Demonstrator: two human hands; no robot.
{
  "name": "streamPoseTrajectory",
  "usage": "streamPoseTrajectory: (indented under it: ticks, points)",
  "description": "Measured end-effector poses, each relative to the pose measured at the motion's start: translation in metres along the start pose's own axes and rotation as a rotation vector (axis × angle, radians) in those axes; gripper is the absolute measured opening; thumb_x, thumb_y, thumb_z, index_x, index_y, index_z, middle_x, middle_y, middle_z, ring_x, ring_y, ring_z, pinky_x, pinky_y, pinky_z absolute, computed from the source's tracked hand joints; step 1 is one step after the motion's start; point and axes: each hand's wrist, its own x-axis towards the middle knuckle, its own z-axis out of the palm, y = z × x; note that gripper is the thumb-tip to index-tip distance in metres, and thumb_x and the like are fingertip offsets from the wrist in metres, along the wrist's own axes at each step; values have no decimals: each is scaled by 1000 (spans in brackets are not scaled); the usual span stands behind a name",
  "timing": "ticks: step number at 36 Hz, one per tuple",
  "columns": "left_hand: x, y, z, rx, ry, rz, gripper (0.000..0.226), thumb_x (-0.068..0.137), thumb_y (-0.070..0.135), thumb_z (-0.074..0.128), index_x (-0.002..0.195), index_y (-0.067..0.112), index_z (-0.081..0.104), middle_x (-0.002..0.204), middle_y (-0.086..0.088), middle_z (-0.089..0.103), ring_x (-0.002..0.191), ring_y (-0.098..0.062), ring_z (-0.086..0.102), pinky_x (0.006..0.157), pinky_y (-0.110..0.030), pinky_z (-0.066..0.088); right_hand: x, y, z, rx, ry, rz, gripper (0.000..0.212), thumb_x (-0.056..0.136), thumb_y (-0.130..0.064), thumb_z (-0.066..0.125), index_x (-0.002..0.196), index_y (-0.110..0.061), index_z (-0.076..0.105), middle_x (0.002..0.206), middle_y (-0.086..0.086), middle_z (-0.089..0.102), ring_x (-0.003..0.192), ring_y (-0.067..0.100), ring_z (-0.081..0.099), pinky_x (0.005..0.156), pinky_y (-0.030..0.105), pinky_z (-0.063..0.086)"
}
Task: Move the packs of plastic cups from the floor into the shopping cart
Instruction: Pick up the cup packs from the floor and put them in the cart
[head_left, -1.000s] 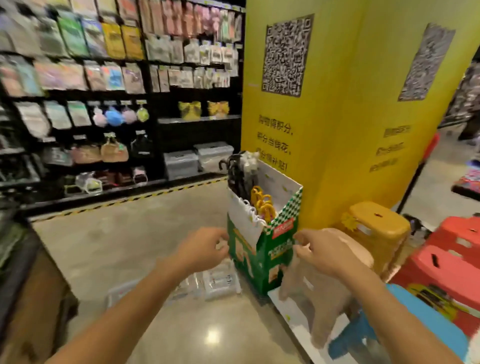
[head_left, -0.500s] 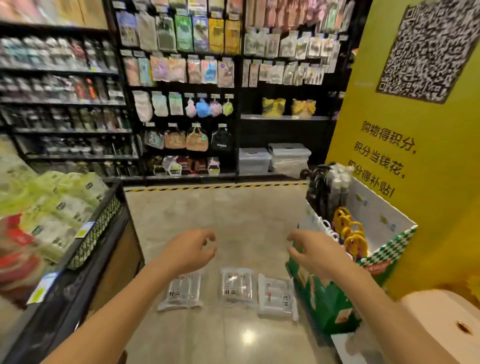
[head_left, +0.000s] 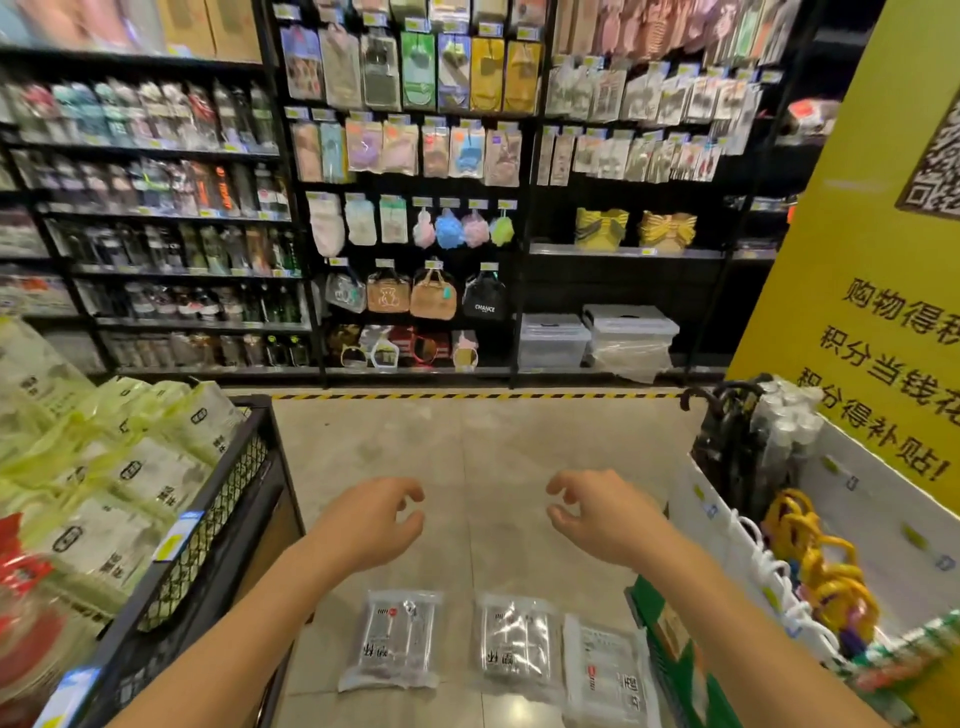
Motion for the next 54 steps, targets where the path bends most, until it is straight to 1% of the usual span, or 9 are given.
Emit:
streamPoseTrajectory:
  ticks: [15, 20, 26, 32, 40, 47, 50, 52, 54]
  points:
    - [152, -54, -10, -74, 87, -134, 38, 96, 41, 50, 132, 29, 53, 120, 7, 61, 104, -10, 59, 84, -24, 49, 197, -1, -20, 25, 1, -110, 40, 107, -41, 53, 145, -29, 55, 141, -3, 64, 126, 21, 62, 104, 41, 55]
    - [184, -89, 8, -121, 31, -195, 35, 95, 42, 50, 128, 31, 55, 115, 8, 62, 102, -11, 60, 86, -32, 51, 247, -15, 2, 30, -56, -144, 42, 108, -37, 50, 147, -23, 55, 143, 1, 63, 128, 24, 61, 98, 38, 51]
    - [236, -155, 46, -182, -12, -231, 37, 94, 38, 52, 129, 29, 56, 117, 5, 62, 103, -12, 59, 86, -32, 50, 319, -32, 57, 84, -132, -98, 42, 106, -38, 51, 145, -23, 56, 140, 3, 65, 129, 25, 60, 103, 41, 52]
    - [289, -227, 109, -264, -41, -242, 39, 95, 27, 53, 134, 22, 54, 121, -2, 61, 107, -13, 57, 83, -28, 45, 378, -44, 141, 165, -200, 44, 43, 105, -41, 52, 145, -29, 55, 141, -1, 65, 130, 23, 61, 104, 43, 53]
    - [341, -312, 219, -344, -169, -354, 47, 97, 32, 50, 144, 28, 43, 131, -1, 54, 114, -17, 57, 91, -33, 48, 447, -34, 271, 348, -273, 228, 45, 106, -38, 53, 149, -27, 52, 140, 3, 63, 123, 22, 64, 99, 36, 51]
    - [368, -394, 372, -427, -168, -372, 53, 99, 30, 49, 150, 32, 32, 149, 7, 40, 138, -14, 37, 108, -33, 37, 506, -8, 461, 531, -334, 323, 54, 107, -37, 54, 158, -32, 40, 151, 6, 53, 132, 24, 58, 107, 39, 48]
    - [378, -433, 454, -433, -204, -400, 57, 99, 29, 49, 151, 30, 29, 152, 9, 35, 140, -9, 32, 114, -32, 29, 527, 6, 556, 567, -384, 334, 59, 107, -41, 53, 161, -39, 31, 151, 5, 50, 122, 21, 60, 103, 39, 50]
    - [382, -459, 512, -413, -227, -404, 58, 97, 37, 49, 151, 29, 29, 152, 5, 38, 138, -10, 35, 110, -29, 31, 541, 15, 620, 582, -408, 330, 63, 107, -41, 54, 163, -42, 26, 147, 5, 50, 114, 19, 60, 101, 37, 50]
    - [383, -481, 569, -396, -251, -414, 64, 92, 60, 37, 151, 41, 23, 149, 12, 36, 131, -3, 34, 103, -29, 33, 552, 24, 684, 587, -440, 332, 65, 107, -41, 54, 163, -44, 22, 148, 6, 48, 119, 22, 60, 103, 38, 50]
